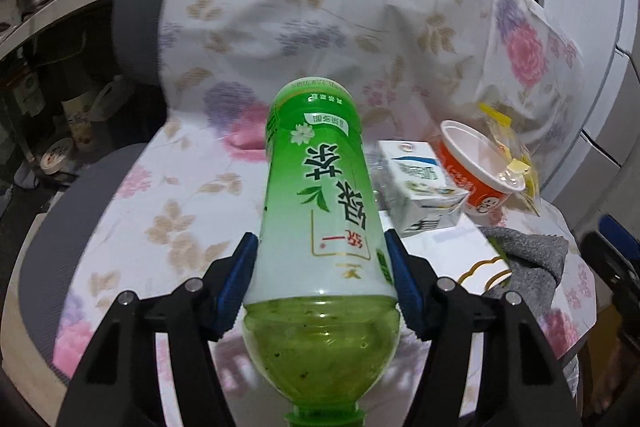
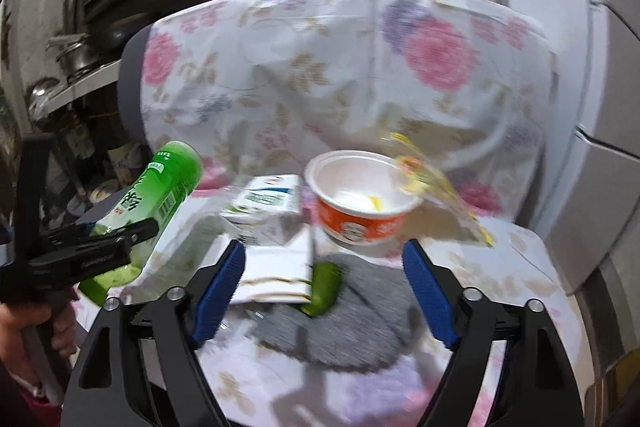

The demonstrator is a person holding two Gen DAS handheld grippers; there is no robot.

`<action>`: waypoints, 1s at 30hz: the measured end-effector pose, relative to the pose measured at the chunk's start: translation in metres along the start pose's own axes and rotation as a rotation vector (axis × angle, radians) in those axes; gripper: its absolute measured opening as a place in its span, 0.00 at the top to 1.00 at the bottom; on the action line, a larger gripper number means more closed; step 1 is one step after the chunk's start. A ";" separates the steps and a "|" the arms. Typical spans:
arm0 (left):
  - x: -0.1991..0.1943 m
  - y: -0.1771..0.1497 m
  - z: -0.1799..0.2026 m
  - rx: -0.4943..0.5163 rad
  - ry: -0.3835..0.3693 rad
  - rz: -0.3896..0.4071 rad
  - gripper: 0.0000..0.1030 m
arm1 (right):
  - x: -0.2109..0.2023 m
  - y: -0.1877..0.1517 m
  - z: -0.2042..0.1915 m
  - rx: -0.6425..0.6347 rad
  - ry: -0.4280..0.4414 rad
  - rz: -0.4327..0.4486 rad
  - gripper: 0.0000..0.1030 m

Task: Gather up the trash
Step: 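Grasp the white milk carton with the right tool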

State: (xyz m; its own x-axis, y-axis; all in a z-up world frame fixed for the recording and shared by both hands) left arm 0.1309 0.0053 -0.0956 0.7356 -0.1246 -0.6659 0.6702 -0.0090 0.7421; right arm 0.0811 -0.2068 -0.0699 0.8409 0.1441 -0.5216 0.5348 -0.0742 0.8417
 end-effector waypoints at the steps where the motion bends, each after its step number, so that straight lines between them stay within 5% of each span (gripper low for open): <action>1: -0.003 -0.001 -0.005 -0.007 -0.001 -0.001 0.40 | 0.008 0.001 -0.008 -0.016 0.006 -0.001 0.15; 17: 0.008 -0.002 -0.051 -0.075 0.019 -0.009 0.39 | 0.126 0.003 -0.054 -0.039 -0.058 -0.144 0.14; 23: 0.016 -0.004 -0.056 -0.084 0.006 -0.020 0.39 | 0.154 0.003 -0.049 -0.031 -0.110 -0.221 0.14; 30: 0.017 -0.005 -0.056 -0.084 0.004 -0.024 0.39 | 0.159 0.003 -0.044 0.007 -0.072 -0.237 0.21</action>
State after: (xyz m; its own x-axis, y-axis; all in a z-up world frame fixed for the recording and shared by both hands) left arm 0.1459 0.0587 -0.1149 0.7197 -0.1209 -0.6837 0.6933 0.0711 0.7172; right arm 0.2132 -0.1404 -0.1443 0.6953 0.0872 -0.7134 0.7184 -0.0537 0.6936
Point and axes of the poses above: each gripper's, at about its wrist camera, not at the fingertips, and x roughly the way its jaws point, z to its right, y to its top, the point moved 2 cm from there along x, roughly the way its jaws point, and after that the axes turned 4 degrees about z, right-handed, at the moved point
